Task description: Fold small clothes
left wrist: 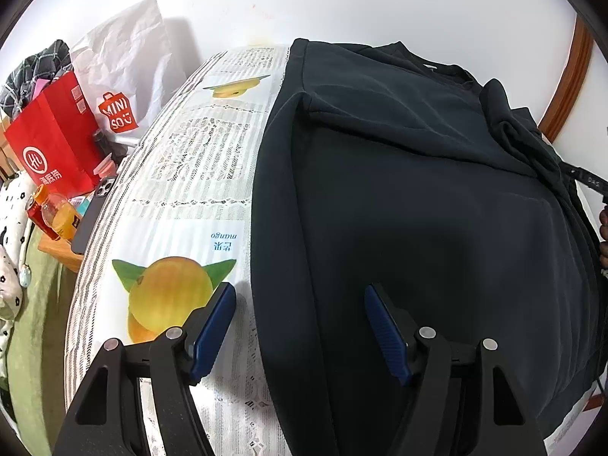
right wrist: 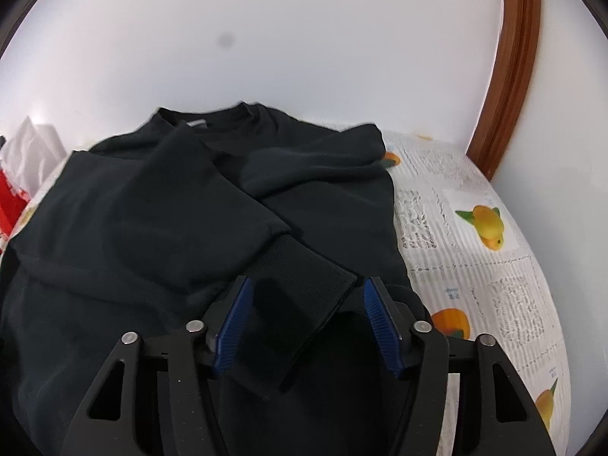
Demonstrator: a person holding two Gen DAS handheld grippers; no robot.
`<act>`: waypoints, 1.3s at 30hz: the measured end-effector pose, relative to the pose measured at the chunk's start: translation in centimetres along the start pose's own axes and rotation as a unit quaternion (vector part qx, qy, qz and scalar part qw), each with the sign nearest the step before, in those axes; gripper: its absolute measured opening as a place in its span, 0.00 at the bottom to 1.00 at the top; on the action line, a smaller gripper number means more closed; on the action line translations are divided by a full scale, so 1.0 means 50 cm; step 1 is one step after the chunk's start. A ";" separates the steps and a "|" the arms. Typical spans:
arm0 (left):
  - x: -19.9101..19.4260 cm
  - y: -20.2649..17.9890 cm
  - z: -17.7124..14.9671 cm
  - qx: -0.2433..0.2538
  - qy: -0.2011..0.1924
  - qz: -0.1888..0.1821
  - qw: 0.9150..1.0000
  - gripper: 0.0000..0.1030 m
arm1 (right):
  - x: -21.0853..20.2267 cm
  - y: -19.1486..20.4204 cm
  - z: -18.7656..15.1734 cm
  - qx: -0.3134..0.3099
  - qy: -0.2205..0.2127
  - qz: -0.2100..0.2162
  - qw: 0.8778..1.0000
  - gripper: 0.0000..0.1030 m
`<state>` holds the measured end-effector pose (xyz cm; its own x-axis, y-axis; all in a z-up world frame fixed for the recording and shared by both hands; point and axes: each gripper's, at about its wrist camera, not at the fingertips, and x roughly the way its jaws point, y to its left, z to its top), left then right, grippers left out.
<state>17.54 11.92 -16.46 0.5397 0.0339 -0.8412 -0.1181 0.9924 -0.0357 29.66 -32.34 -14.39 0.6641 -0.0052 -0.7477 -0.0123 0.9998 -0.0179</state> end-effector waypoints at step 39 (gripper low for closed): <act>-0.030 0.042 0.086 -0.001 -0.058 -0.043 0.997 0.66 | -0.084 0.306 0.151 -0.083 -0.052 0.158 0.983 0.44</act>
<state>20.04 14.46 -12.95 0.6404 -0.0382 -0.7671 -0.0679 0.9920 -0.1061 32.33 -16.87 -6.53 0.6796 0.3164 -0.6618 -0.3467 0.9336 0.0903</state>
